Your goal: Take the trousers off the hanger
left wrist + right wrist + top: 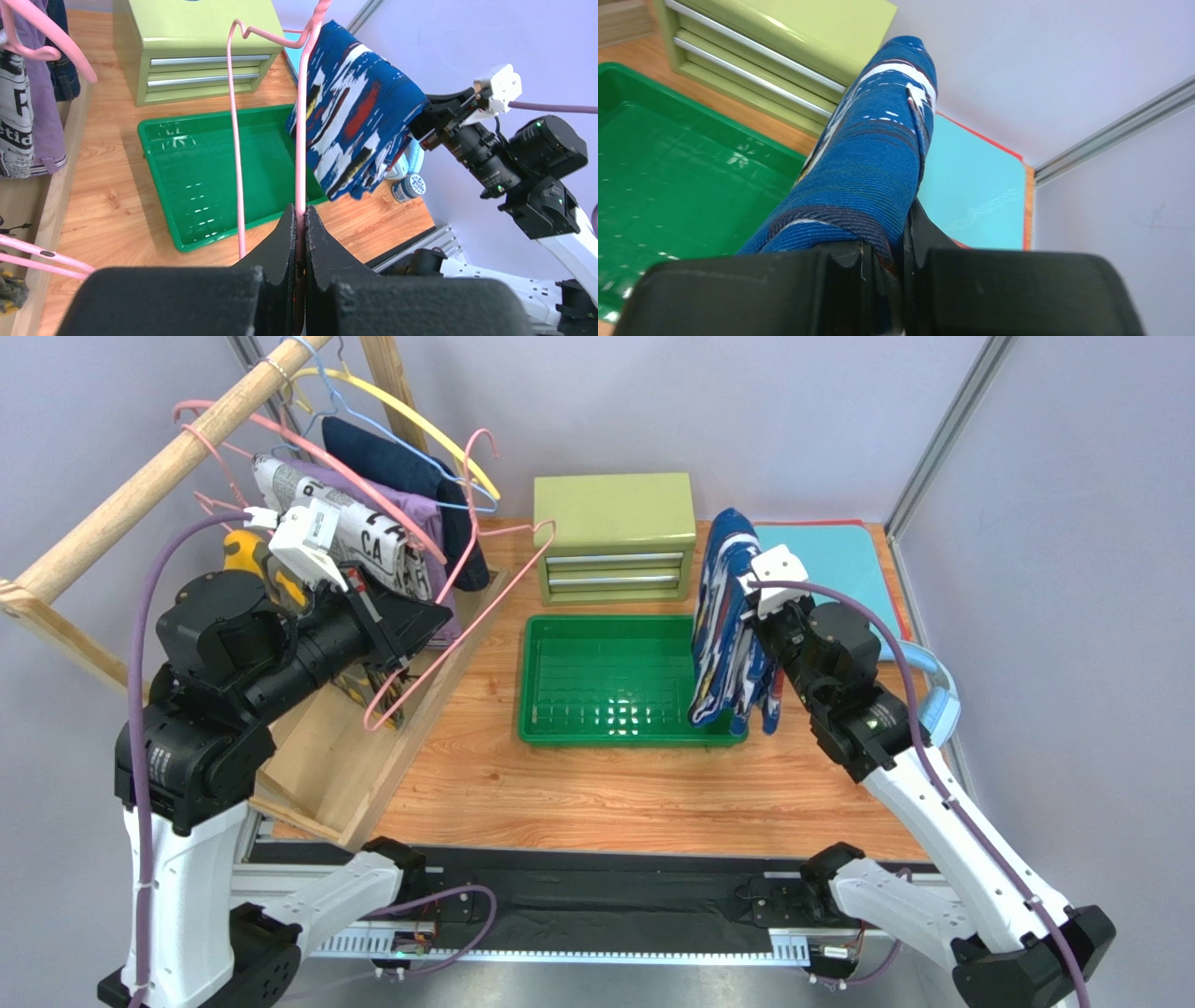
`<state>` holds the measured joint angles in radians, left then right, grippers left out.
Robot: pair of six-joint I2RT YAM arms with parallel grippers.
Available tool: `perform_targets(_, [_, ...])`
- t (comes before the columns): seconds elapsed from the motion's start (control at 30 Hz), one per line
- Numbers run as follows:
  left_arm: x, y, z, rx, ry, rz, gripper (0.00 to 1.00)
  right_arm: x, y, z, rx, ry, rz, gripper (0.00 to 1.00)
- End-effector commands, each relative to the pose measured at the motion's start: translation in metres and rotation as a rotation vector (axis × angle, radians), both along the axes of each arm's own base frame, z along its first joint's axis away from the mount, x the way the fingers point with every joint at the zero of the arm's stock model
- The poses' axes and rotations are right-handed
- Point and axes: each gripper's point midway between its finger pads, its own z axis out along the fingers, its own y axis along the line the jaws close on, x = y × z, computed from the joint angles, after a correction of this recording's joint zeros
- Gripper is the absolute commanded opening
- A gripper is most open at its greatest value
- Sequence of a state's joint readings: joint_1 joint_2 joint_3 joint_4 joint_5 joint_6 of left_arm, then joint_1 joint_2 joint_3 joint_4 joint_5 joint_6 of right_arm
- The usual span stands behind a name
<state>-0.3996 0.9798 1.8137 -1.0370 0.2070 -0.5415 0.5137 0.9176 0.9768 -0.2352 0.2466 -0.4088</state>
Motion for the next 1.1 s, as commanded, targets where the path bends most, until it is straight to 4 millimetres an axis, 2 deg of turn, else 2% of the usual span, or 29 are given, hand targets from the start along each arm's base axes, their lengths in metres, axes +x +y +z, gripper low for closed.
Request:
perform_targets(0.0, [-0.012,0.002,0.017,-0.014,-0.059,-0.021,0.00,0.016,-0.002,0.083,-0.003,-0.265,0.005,0.00])
perform_targets(0.13, [-0.016,0.005,0.022,-0.007,-0.074,-0.019,0.00,0.031,-0.004,0.070,-0.144,-0.263,-0.017,0.00])
perform_targets(0.27, [-0.021,0.010,0.022,0.011,-0.075,-0.010,0.00,0.042,-0.007,0.073,-0.200,-0.321,-0.054,0.00])
perform_targets(0.4, [-0.025,0.013,0.023,0.015,-0.075,-0.002,0.00,0.047,0.009,0.072,-0.206,-0.335,-0.022,0.00])
perform_targets(0.47, [-0.026,0.014,0.023,0.014,-0.074,0.000,0.00,0.048,0.022,0.059,-0.236,-0.318,-0.006,0.00])
perform_targets(0.53, [-0.027,0.015,0.027,0.011,-0.081,0.003,0.00,0.051,0.022,0.053,-0.262,-0.319,-0.066,0.00])
perform_targets(0.57, [-0.026,0.015,0.025,0.016,-0.074,0.005,0.00,0.047,0.032,0.049,-0.270,-0.316,-0.056,0.00])
perform_targets(0.63, [-0.027,0.016,0.026,0.015,-0.076,0.010,0.00,0.045,0.037,0.038,-0.297,-0.306,-0.075,0.00])
perform_targets(0.67, [-0.027,0.017,0.025,0.013,-0.074,0.012,0.00,0.042,0.051,0.031,-0.305,-0.301,-0.047,0.00])
perform_targets(0.73, [-0.028,0.017,0.025,0.012,-0.072,0.014,0.00,0.041,0.059,0.018,-0.336,-0.282,-0.059,0.00])
perform_targets(0.77, [-0.029,0.018,0.025,0.011,-0.073,0.016,0.00,0.040,0.072,0.006,-0.359,-0.269,-0.039,0.00])
perform_targets(0.83, [-0.029,0.019,0.024,0.011,-0.069,0.024,0.00,0.040,0.079,-0.005,-0.393,-0.266,-0.058,0.00])
perform_targets(1.07, [-0.031,0.023,0.021,0.013,-0.060,0.044,0.00,0.028,0.140,-0.044,-0.422,-0.204,-0.008,0.00])
